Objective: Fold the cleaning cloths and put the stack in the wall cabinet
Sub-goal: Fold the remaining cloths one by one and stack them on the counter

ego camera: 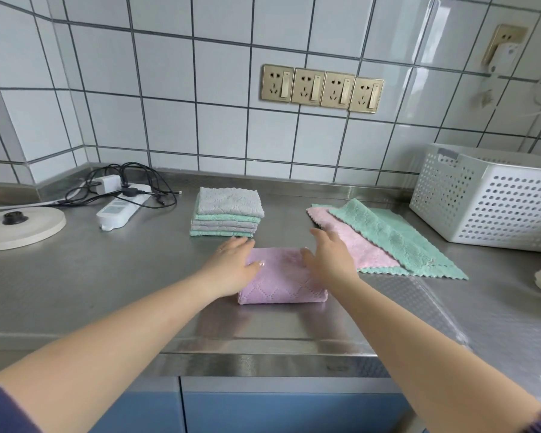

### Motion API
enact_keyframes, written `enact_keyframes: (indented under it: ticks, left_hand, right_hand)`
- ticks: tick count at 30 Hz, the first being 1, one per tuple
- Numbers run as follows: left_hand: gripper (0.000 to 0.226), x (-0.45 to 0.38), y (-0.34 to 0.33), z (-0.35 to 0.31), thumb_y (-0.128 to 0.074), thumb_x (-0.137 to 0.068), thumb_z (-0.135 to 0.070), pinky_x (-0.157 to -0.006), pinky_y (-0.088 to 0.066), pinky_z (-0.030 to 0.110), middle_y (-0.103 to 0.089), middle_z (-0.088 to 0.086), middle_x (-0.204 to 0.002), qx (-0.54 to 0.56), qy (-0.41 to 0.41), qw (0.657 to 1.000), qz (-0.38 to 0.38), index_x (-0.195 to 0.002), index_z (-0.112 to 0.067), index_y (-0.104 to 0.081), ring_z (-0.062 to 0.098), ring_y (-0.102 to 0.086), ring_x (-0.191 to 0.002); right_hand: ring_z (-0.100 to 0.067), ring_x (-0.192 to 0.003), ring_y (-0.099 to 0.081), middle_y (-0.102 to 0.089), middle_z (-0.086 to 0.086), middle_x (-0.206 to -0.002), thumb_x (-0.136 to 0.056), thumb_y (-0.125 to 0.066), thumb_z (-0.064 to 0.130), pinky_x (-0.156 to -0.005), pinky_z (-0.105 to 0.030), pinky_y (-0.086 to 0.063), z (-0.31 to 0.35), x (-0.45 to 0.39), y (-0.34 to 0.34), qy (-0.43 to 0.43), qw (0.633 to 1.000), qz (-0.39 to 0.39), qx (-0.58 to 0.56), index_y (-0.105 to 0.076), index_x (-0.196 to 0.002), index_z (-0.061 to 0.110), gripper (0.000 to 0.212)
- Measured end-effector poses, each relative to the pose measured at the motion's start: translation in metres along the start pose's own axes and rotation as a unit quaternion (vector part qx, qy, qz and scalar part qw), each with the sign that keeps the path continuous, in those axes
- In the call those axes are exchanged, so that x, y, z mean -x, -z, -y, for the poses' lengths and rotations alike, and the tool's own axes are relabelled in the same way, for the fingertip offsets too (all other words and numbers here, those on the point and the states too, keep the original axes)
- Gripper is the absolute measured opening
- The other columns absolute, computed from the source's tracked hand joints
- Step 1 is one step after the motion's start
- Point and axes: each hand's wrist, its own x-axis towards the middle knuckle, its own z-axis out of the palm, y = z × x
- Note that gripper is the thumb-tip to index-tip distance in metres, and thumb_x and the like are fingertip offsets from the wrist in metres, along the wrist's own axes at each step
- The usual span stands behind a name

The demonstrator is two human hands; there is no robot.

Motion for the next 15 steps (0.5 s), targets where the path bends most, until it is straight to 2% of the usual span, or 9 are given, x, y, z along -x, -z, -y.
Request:
enact_keyframes:
  ticks: [2,4,6,8,15]
  left_hand:
    - [0.052,-0.007,-0.005,-0.009,-0.033,-0.100,-0.033,-0.118,-0.011,0.042,-0.013,0.005,-0.158,-0.021,-0.028,0.999,0.013,-0.146,-0.011,-0.026,0.022,-0.008,-0.146]
    - [0.049,-0.015,-0.014,-0.014,-0.029,-0.100,-0.028,-0.117,-0.010,0.049,-0.013,0.004,-0.158,-0.037,-0.020,0.998,0.039,-0.146,-0.011,-0.025,0.025,-0.008,-0.146]
    - [0.049,-0.020,-0.024,-0.013,-0.026,-0.100,-0.026,-0.116,-0.009,0.051,-0.011,0.002,-0.158,-0.049,-0.007,0.997,0.062,-0.147,-0.014,-0.022,0.024,-0.007,-0.146]
    - [0.049,-0.020,-0.031,-0.008,-0.024,-0.100,-0.028,-0.116,-0.007,0.051,-0.009,-0.002,-0.158,-0.073,-0.010,0.995,0.061,-0.148,-0.017,-0.019,0.019,-0.006,-0.146]
    - [0.048,-0.020,-0.037,0.001,-0.025,-0.101,-0.033,-0.115,-0.005,0.052,-0.007,-0.007,-0.158,-0.078,-0.018,0.996,0.032,-0.147,-0.022,-0.021,0.012,-0.005,-0.146]
  right_hand:
    - [-0.025,-0.137,-0.031,-0.031,-0.007,-0.151,-0.094,-0.044,0.026,-0.110,-0.040,-0.029,0.014,0.001,-0.005,0.088,0.995,0.011,0.038,-0.036,-0.142,0.019,0.050]
    - [-0.022,-0.142,-0.023,-0.025,-0.003,-0.154,-0.094,-0.040,0.027,-0.115,-0.046,-0.018,0.027,0.005,-0.015,0.129,0.987,0.065,0.073,-0.035,-0.143,0.023,0.049]
    - [-0.018,-0.144,-0.017,-0.023,0.001,-0.155,-0.094,-0.036,0.027,-0.114,-0.054,-0.010,0.032,0.011,-0.027,0.130,0.980,0.120,0.091,-0.032,-0.143,0.027,0.049]
    - [-0.015,-0.144,-0.014,-0.022,0.003,-0.155,-0.094,-0.029,0.030,-0.112,-0.060,-0.007,0.027,0.014,-0.036,0.121,0.977,0.142,0.106,-0.028,-0.144,0.030,0.049]
    - [-0.016,-0.146,-0.001,-0.008,0.002,-0.159,-0.093,-0.019,0.053,-0.111,-0.062,-0.001,0.020,0.012,-0.041,0.037,0.980,0.147,0.131,-0.017,-0.148,0.033,0.059]
